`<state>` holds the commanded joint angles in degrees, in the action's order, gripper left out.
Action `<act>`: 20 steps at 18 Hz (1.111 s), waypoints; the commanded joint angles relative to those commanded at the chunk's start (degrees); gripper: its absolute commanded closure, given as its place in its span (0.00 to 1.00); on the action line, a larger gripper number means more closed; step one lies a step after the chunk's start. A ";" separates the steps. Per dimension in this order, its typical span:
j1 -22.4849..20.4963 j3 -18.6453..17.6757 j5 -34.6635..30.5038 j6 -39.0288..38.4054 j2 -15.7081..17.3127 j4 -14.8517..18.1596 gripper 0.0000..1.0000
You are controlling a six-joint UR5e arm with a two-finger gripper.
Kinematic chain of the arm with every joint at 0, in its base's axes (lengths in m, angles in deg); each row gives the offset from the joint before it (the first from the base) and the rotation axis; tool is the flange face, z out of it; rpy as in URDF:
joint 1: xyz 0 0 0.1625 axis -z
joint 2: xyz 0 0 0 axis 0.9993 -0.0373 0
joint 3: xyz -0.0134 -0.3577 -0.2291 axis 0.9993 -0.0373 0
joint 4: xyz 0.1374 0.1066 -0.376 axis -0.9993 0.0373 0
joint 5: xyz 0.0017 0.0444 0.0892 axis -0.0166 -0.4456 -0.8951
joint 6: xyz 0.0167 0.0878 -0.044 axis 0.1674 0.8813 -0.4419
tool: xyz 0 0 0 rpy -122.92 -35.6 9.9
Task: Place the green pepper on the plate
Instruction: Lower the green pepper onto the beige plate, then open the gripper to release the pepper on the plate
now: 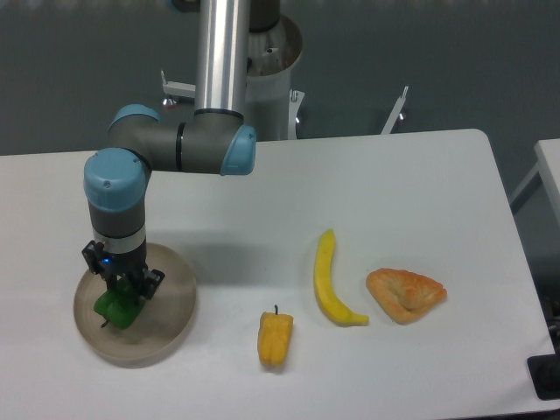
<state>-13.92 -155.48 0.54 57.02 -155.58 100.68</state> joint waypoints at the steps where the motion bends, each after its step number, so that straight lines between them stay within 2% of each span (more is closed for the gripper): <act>1: 0.00 -0.18 0.00 0.09 0.00 0.00 0.70; 7: 0.00 -0.27 0.00 0.09 -0.26 -0.09 0.69; 9: 0.00 -0.27 0.00 0.09 -0.44 -0.09 0.64; 11: 0.00 -0.27 0.00 0.09 -0.26 -0.09 0.54; 13: -0.09 -0.27 -0.09 0.09 -0.09 0.00 0.29; 16: -0.18 -0.35 -0.26 0.09 0.35 0.09 0.06; 17: -0.26 -0.44 -0.35 0.09 0.53 0.17 0.00; 20: -0.61 -0.18 -0.35 -0.09 1.75 0.26 0.00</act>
<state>-14.53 -155.66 0.19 56.93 -153.82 100.95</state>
